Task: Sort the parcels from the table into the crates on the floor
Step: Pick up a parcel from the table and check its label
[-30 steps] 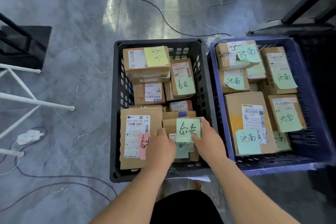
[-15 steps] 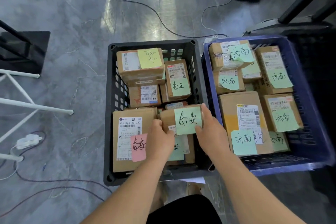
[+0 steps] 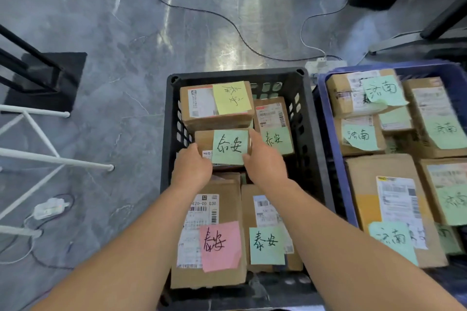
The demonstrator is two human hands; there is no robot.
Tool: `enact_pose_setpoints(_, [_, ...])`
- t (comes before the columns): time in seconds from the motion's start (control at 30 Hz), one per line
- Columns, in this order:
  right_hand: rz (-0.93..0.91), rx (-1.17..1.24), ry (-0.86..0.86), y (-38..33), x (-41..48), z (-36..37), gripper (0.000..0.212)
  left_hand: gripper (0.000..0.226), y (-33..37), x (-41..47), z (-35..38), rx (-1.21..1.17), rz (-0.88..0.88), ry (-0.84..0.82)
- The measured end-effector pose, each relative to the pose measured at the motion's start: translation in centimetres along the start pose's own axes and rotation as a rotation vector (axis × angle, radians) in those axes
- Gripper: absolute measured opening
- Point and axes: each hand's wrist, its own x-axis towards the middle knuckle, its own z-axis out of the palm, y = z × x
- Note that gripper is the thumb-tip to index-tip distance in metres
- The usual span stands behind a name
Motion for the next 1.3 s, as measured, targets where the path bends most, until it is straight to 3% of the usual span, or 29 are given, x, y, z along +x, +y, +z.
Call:
enact_pose_setpoints(0.13, [-0.005,-0.094,-0.11,0.2,1.8,3.6,0.06,0.038,-2.2,2.0,0.8,0.12,-0.07,-0.126])
enact_pose_setpoints(0.2, [0.012,-0.094,-0.149,0.4,2.3,4.7,0.061,0.025,-2.4,2.8,1.1,0.175,-0.072,-0.173])
enact_pose_setpoints(0.4, [0.021,-0.151,-0.213,0.1,2.9,4.0,0.061,0.018,-2.0,3.5,1.1,0.193,-0.096,-0.195])
enact_pose_setpoints(0.53, [0.058,-0.088,-0.098,-0.3,3.0,1.3,0.033,0.036,-0.7,2.6,0.0,0.156,-0.019,-0.15])
enact_pose_setpoints(0.63, [0.072,-0.053,0.016,-1.2,2.7,-1.0,0.038,0.044,0.8,1.5,-1.4,0.102,0.036,-0.101])
enact_pose_setpoints(0.73, [0.064,-0.009,0.117,-2.3,1.6,-3.5,0.042,0.042,2.5,-0.3,-2.7,0.152,0.15,-0.03])
enact_pose_setpoints(0.9, [0.071,-0.002,0.221,-3.4,-1.5,-9.5,0.044,0.065,6.1,-4.0,-5.5,0.294,0.323,0.032])
enact_pose_setpoints(1.17, [0.132,-0.039,0.447,-3.5,-10.2,-20.3,0.03,0.069,14.3,-12.0,-8.6,0.469,0.742,0.166])
enact_pose_setpoints(1.3, [0.141,-0.127,0.57,-2.3,-15.0,-24.5,0.034,0.067,18.7,-16.3,-8.5,0.517,0.915,0.24])
